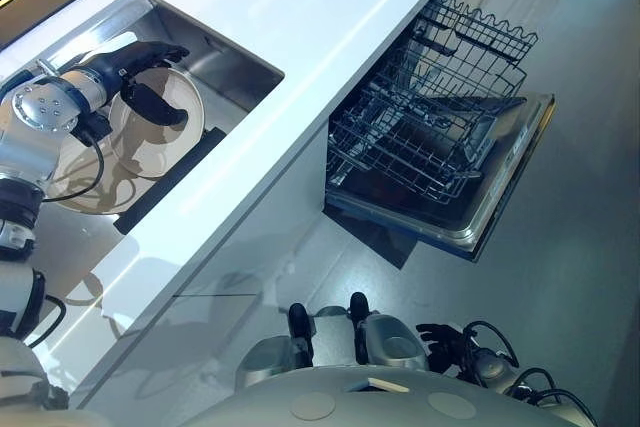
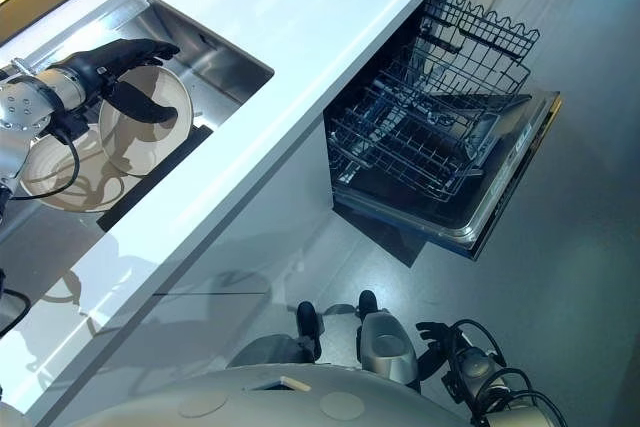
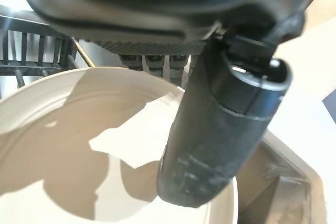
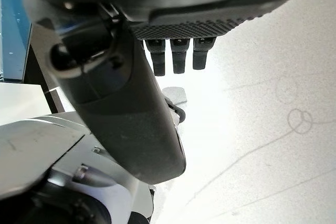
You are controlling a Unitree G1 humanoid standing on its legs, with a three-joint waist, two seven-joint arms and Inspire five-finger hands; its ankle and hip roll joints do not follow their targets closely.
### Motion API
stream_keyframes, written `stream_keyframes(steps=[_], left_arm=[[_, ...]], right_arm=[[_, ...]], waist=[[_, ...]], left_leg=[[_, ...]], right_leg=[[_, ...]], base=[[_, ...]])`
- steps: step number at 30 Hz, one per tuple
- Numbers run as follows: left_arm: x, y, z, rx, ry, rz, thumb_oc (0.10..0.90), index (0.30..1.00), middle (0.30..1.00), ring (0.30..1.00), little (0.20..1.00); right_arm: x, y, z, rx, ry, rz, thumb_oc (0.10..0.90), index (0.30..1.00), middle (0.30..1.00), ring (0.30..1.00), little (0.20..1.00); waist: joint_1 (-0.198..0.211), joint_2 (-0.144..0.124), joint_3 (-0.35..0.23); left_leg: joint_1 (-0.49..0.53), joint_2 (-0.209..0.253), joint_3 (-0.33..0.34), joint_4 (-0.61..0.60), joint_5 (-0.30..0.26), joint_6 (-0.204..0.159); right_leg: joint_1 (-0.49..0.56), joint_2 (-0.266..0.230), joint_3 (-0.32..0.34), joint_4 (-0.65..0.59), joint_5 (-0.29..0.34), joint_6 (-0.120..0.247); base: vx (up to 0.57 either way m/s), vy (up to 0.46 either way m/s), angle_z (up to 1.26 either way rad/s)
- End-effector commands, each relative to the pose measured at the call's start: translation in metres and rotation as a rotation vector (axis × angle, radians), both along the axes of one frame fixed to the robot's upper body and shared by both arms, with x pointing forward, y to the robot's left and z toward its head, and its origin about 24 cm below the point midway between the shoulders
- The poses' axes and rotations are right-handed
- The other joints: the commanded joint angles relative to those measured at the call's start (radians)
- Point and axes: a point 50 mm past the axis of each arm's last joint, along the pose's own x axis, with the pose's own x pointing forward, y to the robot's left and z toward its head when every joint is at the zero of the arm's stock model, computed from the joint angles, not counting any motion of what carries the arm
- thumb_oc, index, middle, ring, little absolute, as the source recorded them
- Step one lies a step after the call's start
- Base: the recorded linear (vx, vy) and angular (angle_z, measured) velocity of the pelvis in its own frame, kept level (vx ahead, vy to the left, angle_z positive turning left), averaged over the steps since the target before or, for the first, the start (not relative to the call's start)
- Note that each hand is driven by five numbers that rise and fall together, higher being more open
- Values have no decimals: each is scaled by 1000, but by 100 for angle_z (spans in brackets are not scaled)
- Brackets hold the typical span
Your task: Pick up plates and place into dishwasher.
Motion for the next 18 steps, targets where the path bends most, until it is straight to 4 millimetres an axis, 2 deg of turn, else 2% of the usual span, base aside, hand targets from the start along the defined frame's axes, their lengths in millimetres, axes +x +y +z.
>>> stream_keyframes(steps=[1,4,8,9,13,18], left_arm=[[9,-19,46,-47,-152,-98,100,300,300,300,200],[6,-23,61,-9,-285,-101,100,300,300,300,200],[0,-25,82,164,-444,-69,100,300,300,300,200],[-4,-24,91,314,-515,-50,100,300,300,300,200],[-18,-11,116,602,-609,0,100,300,300,300,200],[-35,4,139,791,-720,44,100,300,300,300,200]], right_arm=[[7,-23,10,-45,-45,-50,800,900,900,900,900],[11,-21,10,-30,-77,-68,800,900,900,900,900],[35,-17,20,33,-226,-98,800,900,900,900,900],[54,-12,29,81,-323,-111,800,900,900,900,900],[97,3,63,169,-565,-45,800,900,900,900,900],[139,25,122,243,-877,91,800,900,900,900,900]], waist=[[-15,71,-35],[-5,72,-43],[2,72,-52],[4,72,-58],[-1,75,-71],[1,73,-89]], left_leg=[[-25,-40,-15,34,-63,46],[-19,-43,-22,34,-63,45],[-10,-46,-34,25,-62,47],[-7,-48,-40,20,-61,48],[5,-45,-43,8,-59,46],[17,-39,-41,2,-65,38]], right_leg=[[-35,1,8,141,-51,74],[-26,2,0,136,-51,74],[-17,1,-12,138,-44,73],[-10,2,-18,134,-46,71],[3,3,-33,117,-45,71],[24,1,-57,93,-50,74]], base=[[-57,-31,-6],[-44,-44,-5],[-42,-44,1],[-67,-57,6],[-70,-53,5],[-58,-70,2]])
